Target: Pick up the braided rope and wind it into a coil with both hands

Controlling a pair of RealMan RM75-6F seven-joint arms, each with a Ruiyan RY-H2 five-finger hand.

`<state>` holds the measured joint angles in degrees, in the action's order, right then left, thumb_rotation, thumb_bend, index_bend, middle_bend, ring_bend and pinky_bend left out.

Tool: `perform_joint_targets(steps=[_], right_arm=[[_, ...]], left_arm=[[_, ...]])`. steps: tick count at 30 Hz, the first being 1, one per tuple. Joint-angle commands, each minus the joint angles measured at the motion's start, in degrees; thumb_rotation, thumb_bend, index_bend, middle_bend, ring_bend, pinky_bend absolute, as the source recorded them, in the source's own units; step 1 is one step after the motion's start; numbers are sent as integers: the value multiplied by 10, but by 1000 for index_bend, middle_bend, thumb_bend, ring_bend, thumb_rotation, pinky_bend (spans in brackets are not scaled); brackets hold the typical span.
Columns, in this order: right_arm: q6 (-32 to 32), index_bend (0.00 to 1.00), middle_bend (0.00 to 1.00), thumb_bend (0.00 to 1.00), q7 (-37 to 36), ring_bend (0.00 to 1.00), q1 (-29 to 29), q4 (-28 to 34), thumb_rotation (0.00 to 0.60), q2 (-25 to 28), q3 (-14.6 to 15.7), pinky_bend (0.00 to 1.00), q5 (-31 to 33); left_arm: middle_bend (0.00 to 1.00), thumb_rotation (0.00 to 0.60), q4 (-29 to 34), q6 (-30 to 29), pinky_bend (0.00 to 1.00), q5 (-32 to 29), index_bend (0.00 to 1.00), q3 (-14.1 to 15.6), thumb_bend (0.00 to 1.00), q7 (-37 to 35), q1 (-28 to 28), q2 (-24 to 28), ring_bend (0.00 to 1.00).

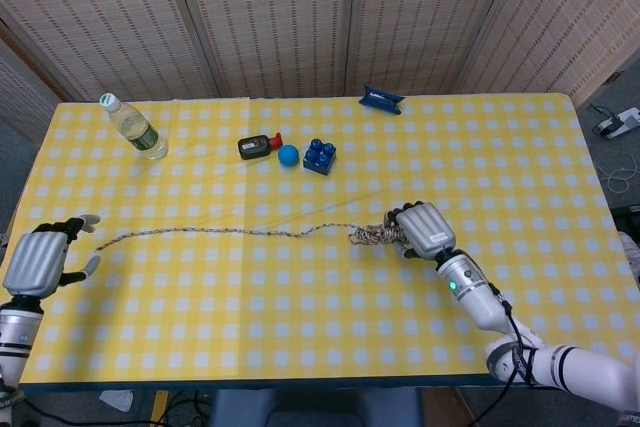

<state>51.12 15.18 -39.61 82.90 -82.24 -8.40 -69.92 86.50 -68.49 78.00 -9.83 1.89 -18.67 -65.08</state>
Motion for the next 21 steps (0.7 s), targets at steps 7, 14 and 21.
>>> perform_joint_targets(steps=[7, 14, 21], right_arm=[[-12, 571, 499, 465, 6, 391, -12, 24, 600, 27, -13, 416, 23], [-28, 571, 501, 465, 24, 398, -29, 40, 600, 43, -25, 419, 60], [-37, 571, 501, 465, 37, 402, -43, 48, 600, 49, -29, 425, 88]], left_arm=[[735, 600, -78, 125, 774, -55, 382, -24, 294, 77, -109, -63, 700], [914, 600, -108, 202, 934, -125, 435, -24, 294, 150, -162, -88, 846], [1000, 600, -121, 215, 1000, -175, 509, -17, 294, 203, -186, -108, 942]])
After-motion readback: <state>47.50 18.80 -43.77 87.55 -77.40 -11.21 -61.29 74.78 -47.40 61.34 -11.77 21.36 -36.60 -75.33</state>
